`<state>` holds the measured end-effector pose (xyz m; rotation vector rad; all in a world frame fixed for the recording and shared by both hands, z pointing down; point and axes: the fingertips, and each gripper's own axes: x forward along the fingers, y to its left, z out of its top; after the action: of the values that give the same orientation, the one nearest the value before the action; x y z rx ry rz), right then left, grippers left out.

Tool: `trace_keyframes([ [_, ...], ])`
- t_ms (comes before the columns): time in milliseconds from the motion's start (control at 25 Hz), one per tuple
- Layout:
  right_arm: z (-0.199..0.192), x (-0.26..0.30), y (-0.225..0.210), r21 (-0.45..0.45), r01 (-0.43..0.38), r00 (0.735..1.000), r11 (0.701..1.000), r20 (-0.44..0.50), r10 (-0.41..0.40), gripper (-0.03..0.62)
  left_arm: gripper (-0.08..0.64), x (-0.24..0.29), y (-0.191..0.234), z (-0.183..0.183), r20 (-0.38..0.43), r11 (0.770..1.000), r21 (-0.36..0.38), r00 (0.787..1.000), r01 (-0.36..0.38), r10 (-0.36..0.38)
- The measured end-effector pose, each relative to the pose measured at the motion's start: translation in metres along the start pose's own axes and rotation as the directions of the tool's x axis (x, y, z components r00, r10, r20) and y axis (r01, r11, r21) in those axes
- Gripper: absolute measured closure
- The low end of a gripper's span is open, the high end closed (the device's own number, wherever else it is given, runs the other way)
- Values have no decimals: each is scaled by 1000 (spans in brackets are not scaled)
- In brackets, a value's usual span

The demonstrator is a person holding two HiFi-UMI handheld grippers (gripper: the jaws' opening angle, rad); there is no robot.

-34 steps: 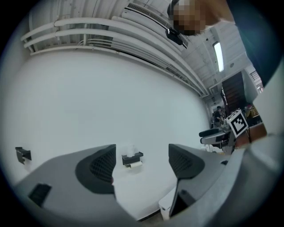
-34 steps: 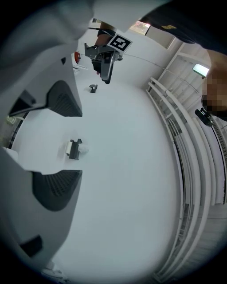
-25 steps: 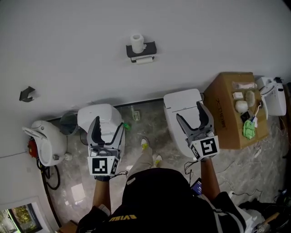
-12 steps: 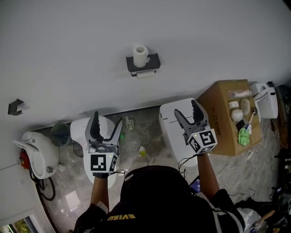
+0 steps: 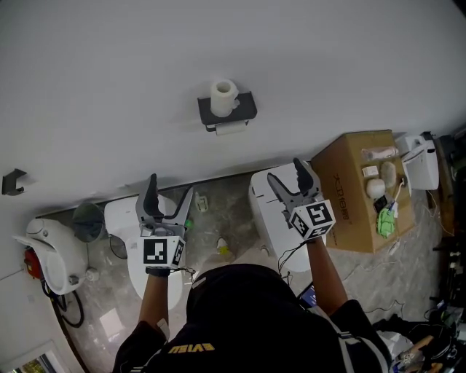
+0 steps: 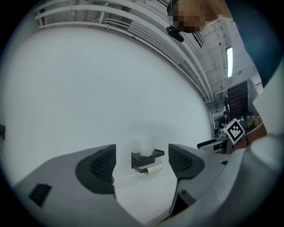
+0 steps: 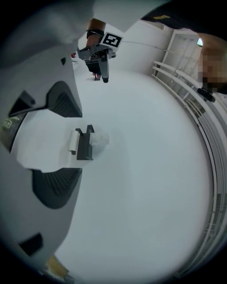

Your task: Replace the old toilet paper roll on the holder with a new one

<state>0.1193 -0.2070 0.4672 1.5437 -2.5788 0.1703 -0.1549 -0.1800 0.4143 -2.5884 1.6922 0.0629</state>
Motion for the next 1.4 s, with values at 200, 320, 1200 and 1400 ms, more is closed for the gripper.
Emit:
trace_keyframes([
  [200, -6, 30, -7, -15, -30, 999, 999, -14, 30, 242, 181, 11, 13, -12, 4, 999, -24, 1000, -31, 31],
  [320, -16, 47, -9, -12, -37, 999, 999, -30, 36, 247, 181, 14, 14, -21, -11, 999, -22, 999, -30, 30],
  [1200, -53, 163, -27, 2, -18, 996, 1000, -86, 18, 311, 181, 51, 10, -13, 24, 1000, -24, 1000, 16, -15],
  [1400, -61, 178, -24, 10, -23, 994, 1000, -103, 24, 341, 181, 50, 12, -15, 18, 1000, -29, 1000, 10, -9],
])
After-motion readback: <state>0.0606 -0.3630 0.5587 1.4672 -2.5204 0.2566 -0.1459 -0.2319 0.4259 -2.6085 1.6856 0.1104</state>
